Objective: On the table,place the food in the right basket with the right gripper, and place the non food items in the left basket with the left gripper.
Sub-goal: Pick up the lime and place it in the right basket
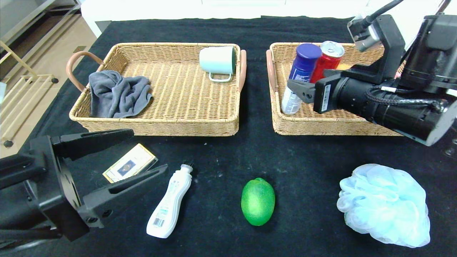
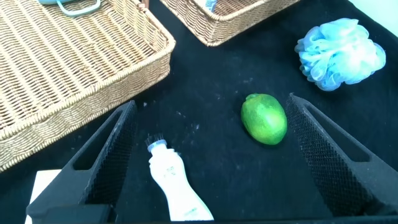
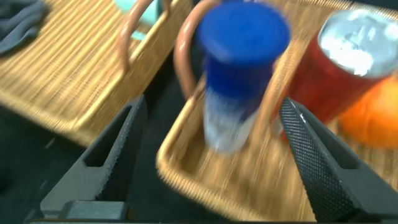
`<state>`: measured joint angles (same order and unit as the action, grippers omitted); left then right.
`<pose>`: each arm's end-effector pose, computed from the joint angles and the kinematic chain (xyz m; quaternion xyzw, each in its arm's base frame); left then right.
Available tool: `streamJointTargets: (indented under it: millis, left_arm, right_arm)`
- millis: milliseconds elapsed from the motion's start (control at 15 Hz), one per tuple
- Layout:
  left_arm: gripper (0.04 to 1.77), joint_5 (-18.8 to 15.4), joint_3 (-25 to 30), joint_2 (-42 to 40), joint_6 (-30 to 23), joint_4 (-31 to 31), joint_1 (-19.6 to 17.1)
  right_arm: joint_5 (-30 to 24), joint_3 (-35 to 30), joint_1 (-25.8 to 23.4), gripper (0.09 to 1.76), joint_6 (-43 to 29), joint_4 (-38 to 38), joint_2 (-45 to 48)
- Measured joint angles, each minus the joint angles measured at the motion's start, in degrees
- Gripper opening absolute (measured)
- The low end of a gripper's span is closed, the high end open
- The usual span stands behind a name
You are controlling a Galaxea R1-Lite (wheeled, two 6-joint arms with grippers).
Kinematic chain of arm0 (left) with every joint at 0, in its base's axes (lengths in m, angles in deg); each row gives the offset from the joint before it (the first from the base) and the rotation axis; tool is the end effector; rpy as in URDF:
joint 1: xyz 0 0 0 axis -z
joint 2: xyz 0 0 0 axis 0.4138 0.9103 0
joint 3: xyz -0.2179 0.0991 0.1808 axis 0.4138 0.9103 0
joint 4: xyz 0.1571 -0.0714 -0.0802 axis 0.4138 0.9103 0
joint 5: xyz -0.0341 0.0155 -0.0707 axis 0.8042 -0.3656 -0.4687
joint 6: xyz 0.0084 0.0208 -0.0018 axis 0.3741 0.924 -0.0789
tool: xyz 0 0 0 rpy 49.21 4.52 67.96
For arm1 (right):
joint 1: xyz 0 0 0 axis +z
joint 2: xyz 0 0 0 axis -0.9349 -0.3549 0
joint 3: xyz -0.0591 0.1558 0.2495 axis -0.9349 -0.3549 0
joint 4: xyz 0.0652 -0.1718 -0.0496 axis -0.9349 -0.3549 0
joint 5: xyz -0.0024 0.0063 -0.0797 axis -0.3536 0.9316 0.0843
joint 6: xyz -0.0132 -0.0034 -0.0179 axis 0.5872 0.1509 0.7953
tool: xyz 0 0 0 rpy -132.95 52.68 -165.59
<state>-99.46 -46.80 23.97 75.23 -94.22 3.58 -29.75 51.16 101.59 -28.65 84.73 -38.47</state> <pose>0.1268 -0.0739 0.2539 0.0529 -0.0125 -0.3631 0.9301 0.2693 0.1674 0.2956 -0.0460 -0.0331 0.2156 0.9748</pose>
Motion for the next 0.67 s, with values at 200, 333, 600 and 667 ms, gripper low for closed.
streamJointTargets:
  millis: [200, 333, 600, 667]
  left_arm:
    - [1.72, 0.02, 0.00, 0.00, 0.17, 0.00, 0.00]
    - [1.72, 0.06, 0.00, -0.06, 0.22, -0.04, 0.00]
    - [1.72, 0.06, -0.07, -0.28, 0.37, 0.00, 0.00]
    - [1.72, 0.09, -0.11, -0.28, 0.48, 0.00, 0.00]
  right_arm:
    - [1.40, -4.22, 3.89, 1.61, -0.55, -8.57, 5.55]
    - [3.80, -6.58, 7.36, 1.63, -0.63, -14.23, 8.68]
    - [10.01, -9.05, 14.91, 1.66, -7.46, -22.49, 11.35]
    - [13.56, -9.02, 17.46, 1.67, -11.40, -24.53, 11.24]
